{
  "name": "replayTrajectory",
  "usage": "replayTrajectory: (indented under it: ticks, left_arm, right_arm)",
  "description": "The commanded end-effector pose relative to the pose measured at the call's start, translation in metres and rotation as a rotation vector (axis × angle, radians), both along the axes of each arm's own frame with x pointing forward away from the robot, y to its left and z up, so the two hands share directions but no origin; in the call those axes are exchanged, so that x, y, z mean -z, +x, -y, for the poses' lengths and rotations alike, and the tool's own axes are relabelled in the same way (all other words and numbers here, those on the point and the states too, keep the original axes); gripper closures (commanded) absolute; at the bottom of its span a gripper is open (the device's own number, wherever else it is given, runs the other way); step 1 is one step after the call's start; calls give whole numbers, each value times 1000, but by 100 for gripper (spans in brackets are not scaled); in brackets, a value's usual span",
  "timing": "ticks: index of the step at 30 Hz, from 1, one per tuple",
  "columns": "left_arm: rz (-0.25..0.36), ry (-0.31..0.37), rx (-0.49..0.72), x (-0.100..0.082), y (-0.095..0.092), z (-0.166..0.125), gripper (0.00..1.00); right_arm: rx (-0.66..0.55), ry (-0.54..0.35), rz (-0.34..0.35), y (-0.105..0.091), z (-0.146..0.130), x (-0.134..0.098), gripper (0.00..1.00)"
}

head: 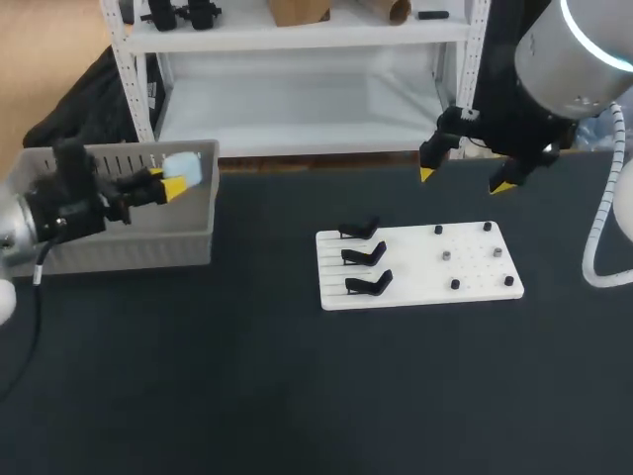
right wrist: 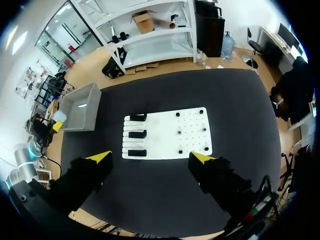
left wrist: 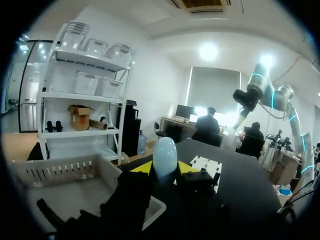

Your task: Pick up each earbud case from the left stands, insert the matching earbuds, close the lid, and place the case in the box.

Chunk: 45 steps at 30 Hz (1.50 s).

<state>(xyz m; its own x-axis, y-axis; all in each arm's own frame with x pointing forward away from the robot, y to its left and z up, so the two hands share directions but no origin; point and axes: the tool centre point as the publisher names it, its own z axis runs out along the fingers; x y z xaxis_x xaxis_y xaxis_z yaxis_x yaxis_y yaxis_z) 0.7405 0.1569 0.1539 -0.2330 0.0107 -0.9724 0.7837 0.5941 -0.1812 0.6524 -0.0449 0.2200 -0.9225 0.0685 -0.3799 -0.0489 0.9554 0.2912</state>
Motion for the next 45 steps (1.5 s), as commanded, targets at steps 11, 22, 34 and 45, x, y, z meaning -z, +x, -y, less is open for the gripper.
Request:
replayTrajectory:
  ticks: [11,22,34,45]
  left_arm:
    - [-22,28,-185,24,36,-58,100]
    - [-37,111,-172,20,68,-85,100]
    - [9,173,-127,6,53,-82,0]
    - [72,146,-110,-8,22,-76,0]
  right_arm:
    - [4,0,8,-2,0,1,0]
    - [4,0,8,-2,0,1,0]
    - [4,0,8,-2,0,1,0]
    - [4,0,8,-2,0,1,0]
